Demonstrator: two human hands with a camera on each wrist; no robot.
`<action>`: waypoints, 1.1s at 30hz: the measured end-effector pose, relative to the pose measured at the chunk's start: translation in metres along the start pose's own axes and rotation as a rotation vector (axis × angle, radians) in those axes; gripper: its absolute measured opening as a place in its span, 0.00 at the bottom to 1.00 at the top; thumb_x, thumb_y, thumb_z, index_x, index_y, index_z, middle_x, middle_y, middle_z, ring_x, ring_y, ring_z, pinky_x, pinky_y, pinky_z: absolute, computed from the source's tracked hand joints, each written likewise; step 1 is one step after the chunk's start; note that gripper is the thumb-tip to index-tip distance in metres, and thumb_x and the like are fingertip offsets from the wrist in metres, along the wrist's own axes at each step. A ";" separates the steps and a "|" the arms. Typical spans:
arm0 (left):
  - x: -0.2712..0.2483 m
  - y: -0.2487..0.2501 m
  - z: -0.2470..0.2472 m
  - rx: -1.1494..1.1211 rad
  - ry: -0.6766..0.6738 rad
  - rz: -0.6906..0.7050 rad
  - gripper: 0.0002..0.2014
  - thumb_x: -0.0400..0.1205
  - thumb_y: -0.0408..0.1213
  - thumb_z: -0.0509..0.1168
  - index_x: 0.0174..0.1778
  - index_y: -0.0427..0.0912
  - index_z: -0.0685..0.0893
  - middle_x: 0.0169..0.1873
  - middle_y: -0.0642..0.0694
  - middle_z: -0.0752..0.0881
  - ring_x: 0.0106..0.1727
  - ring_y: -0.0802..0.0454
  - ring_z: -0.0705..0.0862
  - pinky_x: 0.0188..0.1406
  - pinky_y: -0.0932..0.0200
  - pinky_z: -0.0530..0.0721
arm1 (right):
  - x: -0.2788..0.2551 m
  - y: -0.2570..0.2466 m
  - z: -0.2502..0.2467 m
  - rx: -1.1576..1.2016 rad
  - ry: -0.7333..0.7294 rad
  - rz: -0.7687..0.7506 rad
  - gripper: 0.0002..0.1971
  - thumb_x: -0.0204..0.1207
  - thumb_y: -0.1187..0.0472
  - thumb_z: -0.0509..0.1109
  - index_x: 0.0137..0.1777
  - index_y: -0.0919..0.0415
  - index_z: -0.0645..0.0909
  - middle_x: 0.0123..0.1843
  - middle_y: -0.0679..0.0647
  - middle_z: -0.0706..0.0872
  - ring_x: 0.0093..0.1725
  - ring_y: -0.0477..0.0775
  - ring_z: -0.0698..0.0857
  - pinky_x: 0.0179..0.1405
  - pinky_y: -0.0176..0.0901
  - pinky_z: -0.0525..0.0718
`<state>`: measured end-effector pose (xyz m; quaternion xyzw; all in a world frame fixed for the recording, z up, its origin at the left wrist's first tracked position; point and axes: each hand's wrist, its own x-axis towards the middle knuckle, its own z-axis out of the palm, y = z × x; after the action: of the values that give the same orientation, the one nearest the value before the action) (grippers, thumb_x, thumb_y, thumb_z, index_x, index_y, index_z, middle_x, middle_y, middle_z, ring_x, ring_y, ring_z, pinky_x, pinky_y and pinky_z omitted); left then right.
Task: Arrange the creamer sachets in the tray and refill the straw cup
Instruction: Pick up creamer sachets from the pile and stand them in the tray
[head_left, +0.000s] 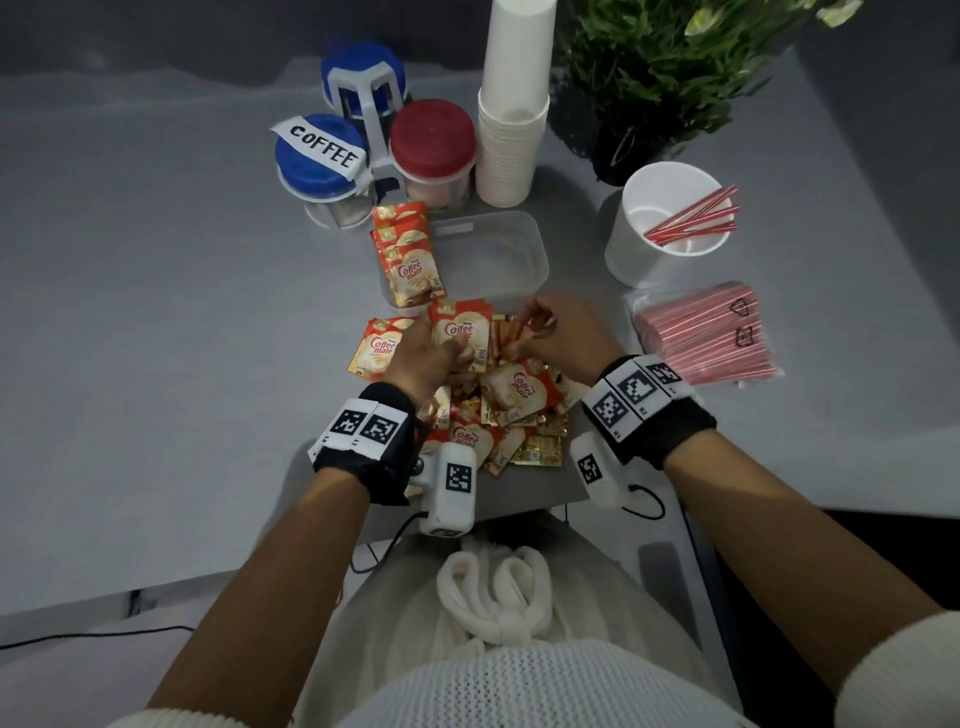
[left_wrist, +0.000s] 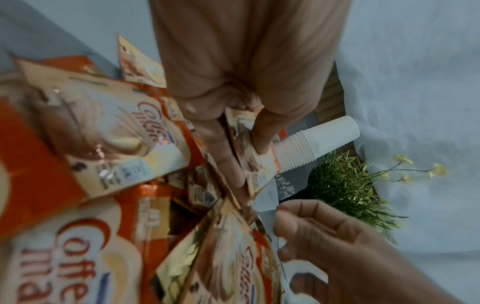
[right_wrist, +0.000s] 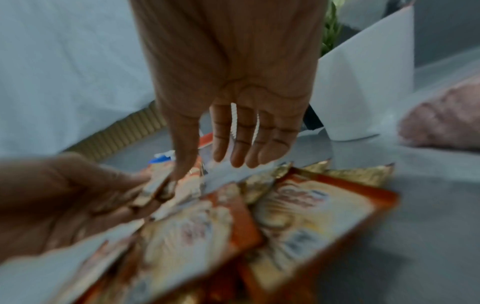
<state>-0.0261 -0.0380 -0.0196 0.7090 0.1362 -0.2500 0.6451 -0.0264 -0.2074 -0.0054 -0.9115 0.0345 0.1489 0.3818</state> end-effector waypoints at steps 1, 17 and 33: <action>0.002 -0.002 0.000 0.004 0.013 -0.005 0.18 0.84 0.30 0.57 0.71 0.33 0.68 0.57 0.36 0.80 0.43 0.51 0.83 0.34 0.63 0.88 | -0.004 0.005 0.000 -0.093 -0.062 0.021 0.18 0.64 0.59 0.79 0.52 0.57 0.77 0.52 0.53 0.78 0.52 0.51 0.77 0.51 0.44 0.76; 0.006 -0.002 -0.004 0.006 0.032 0.049 0.11 0.83 0.31 0.60 0.59 0.31 0.77 0.53 0.33 0.84 0.45 0.47 0.86 0.41 0.57 0.88 | -0.006 -0.005 -0.015 0.080 -0.172 0.066 0.11 0.69 0.66 0.76 0.49 0.72 0.83 0.48 0.64 0.87 0.46 0.60 0.85 0.49 0.55 0.85; 0.009 0.016 -0.016 0.033 0.032 0.089 0.06 0.81 0.31 0.63 0.52 0.43 0.79 0.55 0.34 0.86 0.56 0.37 0.85 0.62 0.37 0.81 | 0.038 -0.041 0.003 0.267 0.145 0.003 0.11 0.67 0.67 0.77 0.49 0.68 0.83 0.35 0.49 0.80 0.35 0.46 0.80 0.36 0.36 0.80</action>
<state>-0.0075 -0.0258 -0.0100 0.7286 0.1107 -0.2121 0.6418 0.0161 -0.1743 0.0089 -0.8608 0.0829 0.0773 0.4961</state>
